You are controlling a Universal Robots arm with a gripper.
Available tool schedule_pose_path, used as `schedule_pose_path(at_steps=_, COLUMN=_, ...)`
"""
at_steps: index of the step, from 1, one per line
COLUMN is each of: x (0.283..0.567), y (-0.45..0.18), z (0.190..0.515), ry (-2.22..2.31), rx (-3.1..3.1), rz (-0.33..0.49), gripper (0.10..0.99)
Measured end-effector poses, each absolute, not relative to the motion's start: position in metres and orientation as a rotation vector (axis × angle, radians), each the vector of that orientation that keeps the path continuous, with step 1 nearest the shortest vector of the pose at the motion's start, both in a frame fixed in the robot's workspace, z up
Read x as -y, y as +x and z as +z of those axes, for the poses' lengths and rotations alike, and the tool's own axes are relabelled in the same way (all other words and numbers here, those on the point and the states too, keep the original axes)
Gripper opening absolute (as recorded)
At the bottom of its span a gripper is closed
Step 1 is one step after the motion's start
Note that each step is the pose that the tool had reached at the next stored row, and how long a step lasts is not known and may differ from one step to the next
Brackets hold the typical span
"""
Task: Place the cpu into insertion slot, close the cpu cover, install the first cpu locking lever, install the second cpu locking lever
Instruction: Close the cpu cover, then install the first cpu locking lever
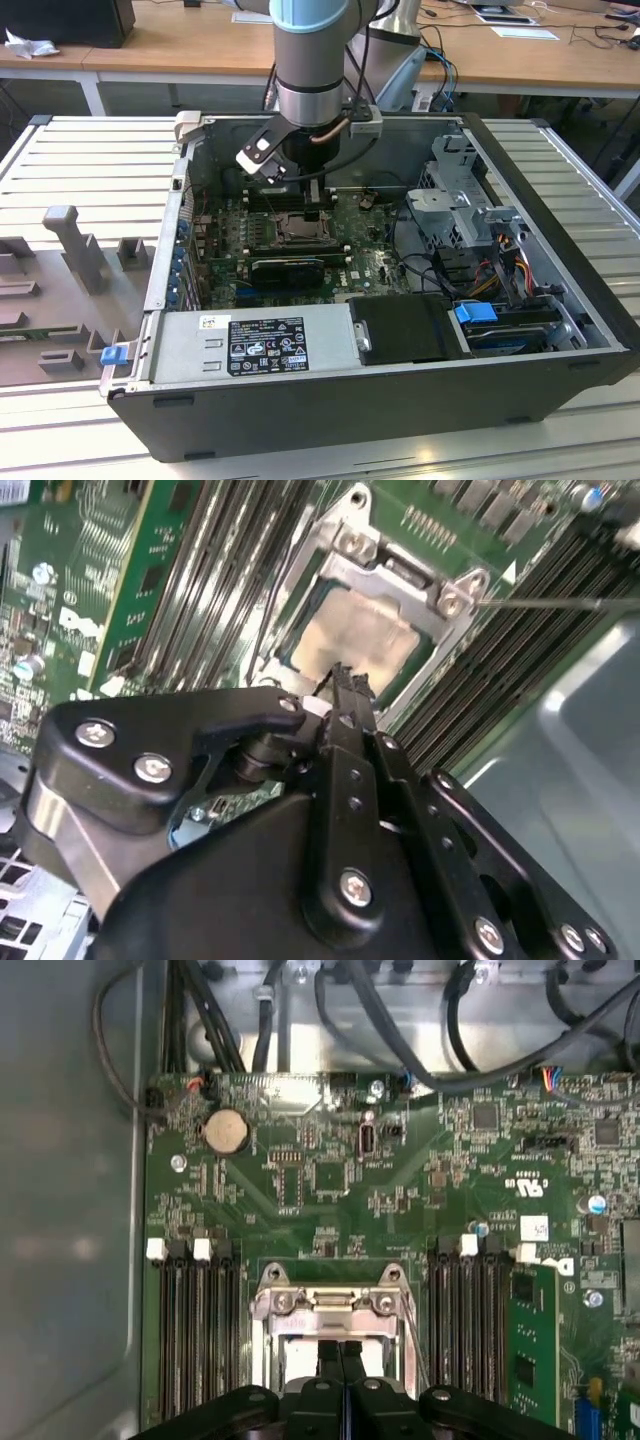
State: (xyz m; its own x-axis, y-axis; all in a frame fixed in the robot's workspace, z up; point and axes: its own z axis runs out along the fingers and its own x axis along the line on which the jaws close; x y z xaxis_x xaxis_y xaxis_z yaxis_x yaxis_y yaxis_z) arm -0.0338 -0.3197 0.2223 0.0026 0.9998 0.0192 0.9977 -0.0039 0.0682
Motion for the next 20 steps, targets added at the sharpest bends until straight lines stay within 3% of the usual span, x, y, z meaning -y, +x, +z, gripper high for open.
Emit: schedule_pose_path(at_steps=20, x=0.32, y=-0.054, z=0.228, ry=2.199, rx=-2.193, rz=0.096, gripper=0.106)
